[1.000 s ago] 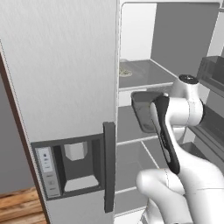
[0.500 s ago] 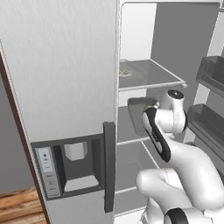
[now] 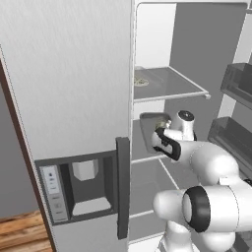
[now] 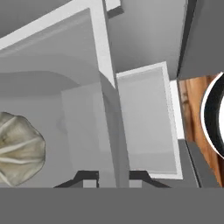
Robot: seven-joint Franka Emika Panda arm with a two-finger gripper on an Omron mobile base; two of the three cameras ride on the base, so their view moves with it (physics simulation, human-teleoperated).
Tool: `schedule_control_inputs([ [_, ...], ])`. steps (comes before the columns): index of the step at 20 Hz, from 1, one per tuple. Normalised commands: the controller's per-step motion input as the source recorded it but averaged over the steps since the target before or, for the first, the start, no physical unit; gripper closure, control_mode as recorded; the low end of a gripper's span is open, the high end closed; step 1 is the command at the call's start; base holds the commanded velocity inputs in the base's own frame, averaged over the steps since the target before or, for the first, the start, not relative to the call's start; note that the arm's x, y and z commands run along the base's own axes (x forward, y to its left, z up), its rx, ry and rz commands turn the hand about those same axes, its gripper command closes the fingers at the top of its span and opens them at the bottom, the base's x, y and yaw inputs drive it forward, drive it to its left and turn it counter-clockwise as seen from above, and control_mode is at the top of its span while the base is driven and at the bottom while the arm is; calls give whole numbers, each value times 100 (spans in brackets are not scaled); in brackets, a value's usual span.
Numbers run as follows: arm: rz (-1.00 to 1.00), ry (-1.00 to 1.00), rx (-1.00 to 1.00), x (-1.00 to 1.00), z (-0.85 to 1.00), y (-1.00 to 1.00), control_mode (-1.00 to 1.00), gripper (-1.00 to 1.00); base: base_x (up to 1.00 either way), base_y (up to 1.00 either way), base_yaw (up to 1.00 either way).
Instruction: Place two dumplings into each of the tupperware containers and then place the containers in the fridge.
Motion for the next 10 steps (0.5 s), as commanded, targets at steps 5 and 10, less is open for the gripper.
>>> schedule_control_inputs([
  [5, 0, 2, 3, 85, -30, 0, -100, 100, 0, 0, 0],
  [10, 0, 1, 1, 54, -29, -2, -100, 100, 0, 0, 0],
])
